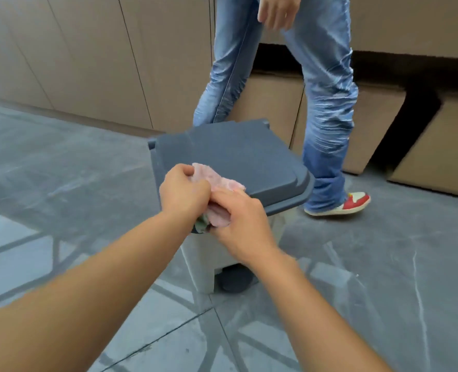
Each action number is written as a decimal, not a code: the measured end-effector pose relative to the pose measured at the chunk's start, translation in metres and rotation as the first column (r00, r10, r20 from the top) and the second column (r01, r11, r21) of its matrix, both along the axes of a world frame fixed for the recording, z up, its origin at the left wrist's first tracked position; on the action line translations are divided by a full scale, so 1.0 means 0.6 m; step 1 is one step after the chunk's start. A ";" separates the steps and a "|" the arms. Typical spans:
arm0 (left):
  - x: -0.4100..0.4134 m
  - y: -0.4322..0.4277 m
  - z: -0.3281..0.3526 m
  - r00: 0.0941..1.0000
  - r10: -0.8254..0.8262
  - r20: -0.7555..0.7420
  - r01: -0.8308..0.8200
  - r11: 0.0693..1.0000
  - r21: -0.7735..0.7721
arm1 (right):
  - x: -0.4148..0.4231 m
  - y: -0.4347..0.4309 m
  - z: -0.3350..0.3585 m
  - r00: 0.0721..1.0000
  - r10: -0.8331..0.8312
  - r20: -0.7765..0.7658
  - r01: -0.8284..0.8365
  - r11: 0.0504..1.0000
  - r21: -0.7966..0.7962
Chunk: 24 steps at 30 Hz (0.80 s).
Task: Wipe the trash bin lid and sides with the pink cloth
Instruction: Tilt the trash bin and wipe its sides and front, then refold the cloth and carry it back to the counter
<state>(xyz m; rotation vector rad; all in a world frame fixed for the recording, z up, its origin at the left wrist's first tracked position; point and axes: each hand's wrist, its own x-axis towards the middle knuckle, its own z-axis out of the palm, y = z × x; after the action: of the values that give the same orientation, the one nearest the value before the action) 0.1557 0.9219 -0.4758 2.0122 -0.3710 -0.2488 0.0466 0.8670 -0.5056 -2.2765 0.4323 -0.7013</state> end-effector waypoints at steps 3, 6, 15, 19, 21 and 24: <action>-0.050 0.029 0.038 0.900 0.065 -0.432 -0.153 0.973 -0.173 | -0.059 0.027 0.062 0.994 0.039 -0.100 -0.014 0.971 0.240; -0.063 0.050 0.139 0.539 -0.168 -0.826 -0.147 0.946 -0.288 | -0.115 0.028 0.156 0.990 0.045 -0.136 -0.002 0.954 0.301; -0.127 -0.002 0.561 0.157 -0.632 -0.759 -0.001 0.768 -0.640 | -0.216 -0.057 0.557 0.989 -0.145 -0.009 0.020 0.076 0.997; -0.165 -0.009 0.694 0.160 -0.575 -0.802 0.091 0.818 -0.568 | -0.233 -0.079 0.703 0.978 -0.195 -0.074 0.077 0.010 0.997; -0.182 0.003 0.741 0.207 -0.524 -0.827 0.133 0.852 -0.506 | -0.238 -0.084 0.762 0.973 -0.203 -0.108 0.115 0.023 0.993; -0.202 0.031 0.776 0.293 -0.491 -0.820 0.128 0.870 -0.476 | -0.256 -0.078 0.813 0.974 -0.169 -0.151 0.163 0.060 0.985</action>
<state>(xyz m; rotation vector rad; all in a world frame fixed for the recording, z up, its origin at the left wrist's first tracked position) 0.0346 0.9408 -0.0100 1.1275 -0.0330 -1.4500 -0.1068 0.8201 -0.0178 -0.8143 0.8609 -0.2692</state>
